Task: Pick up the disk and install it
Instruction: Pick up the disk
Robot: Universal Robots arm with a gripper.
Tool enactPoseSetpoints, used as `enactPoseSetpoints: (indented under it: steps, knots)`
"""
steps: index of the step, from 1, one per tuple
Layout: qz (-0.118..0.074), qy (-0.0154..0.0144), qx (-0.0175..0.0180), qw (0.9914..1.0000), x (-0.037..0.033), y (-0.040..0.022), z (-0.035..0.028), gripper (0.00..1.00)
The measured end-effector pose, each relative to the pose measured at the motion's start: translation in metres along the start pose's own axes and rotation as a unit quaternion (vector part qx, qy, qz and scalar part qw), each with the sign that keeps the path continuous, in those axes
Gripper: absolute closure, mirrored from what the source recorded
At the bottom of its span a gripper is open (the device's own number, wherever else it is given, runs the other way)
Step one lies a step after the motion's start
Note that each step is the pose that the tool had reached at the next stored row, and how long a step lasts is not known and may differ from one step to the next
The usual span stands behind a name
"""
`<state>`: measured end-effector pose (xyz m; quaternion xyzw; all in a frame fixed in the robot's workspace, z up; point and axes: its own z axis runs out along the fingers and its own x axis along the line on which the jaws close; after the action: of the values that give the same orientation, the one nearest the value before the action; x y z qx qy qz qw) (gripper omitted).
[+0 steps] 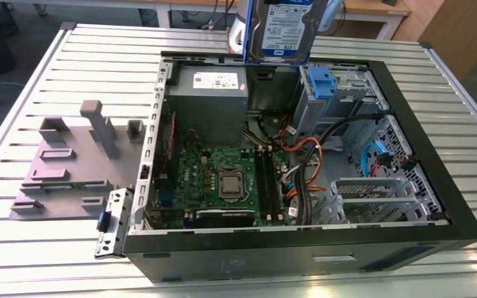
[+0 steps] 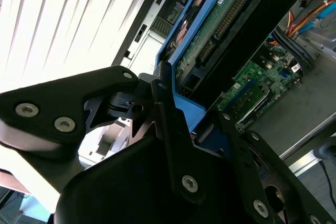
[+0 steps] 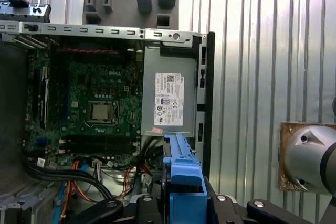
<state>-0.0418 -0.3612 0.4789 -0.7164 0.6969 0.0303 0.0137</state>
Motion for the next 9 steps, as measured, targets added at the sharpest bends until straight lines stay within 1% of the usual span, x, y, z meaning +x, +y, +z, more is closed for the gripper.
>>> enactPoseSetpoints:
  steps: [9]
  knots:
    - [0.0, 0.0, 0.0, 1.0, 0.0001, -0.0024, -0.0001, 0.63]
